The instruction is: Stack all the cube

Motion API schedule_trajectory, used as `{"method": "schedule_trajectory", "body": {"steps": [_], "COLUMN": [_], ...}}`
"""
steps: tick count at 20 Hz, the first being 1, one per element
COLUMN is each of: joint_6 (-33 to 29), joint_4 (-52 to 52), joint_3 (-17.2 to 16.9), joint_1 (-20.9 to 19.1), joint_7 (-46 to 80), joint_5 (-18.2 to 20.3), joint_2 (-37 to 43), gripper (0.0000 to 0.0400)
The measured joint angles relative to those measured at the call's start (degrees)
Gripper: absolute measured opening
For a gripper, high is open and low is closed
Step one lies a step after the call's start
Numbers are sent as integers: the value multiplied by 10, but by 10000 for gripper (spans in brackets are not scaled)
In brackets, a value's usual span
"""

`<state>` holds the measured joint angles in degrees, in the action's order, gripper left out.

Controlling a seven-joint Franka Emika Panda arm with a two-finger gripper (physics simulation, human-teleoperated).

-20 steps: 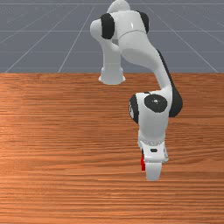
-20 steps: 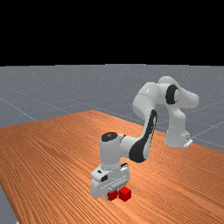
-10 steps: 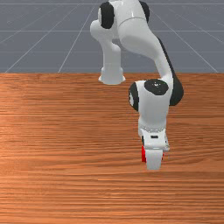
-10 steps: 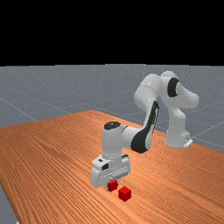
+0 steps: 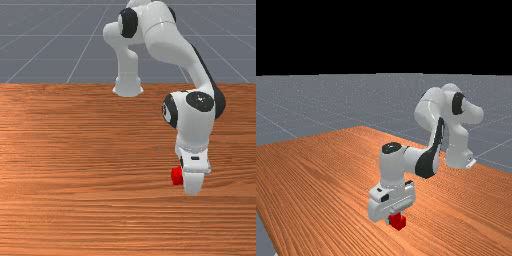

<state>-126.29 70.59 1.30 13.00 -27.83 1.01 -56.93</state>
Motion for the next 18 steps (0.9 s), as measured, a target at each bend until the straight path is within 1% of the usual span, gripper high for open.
{"method": "schedule_trajectory", "body": {"steps": [3, 4, 7, 9, 14, 15, 16, 17, 18], "joint_6": [-27, -49, -48, -54, -83, -82, -83, -84, -85], "joint_4": [67, 79, 65, 63, 109, 107, 107, 105, 106], "joint_3": [2, -11, -21, -18, -4, -6, -6, -5, -4], "joint_1": [3, 14, 24, 21, 12, 14, 14, 13, 11], "joint_7": [2, 16, 28, 24, 11, 12, 9, 5, 1], "joint_5": [1, -12, -22, -20, -6, -10, -10, -11, -12], "joint_2": [36, 39, 28, 26, 50, 49, 48, 47, 48], "gripper": [189, 189, 189, 188, 189, 271, 320, 350, 368]}}
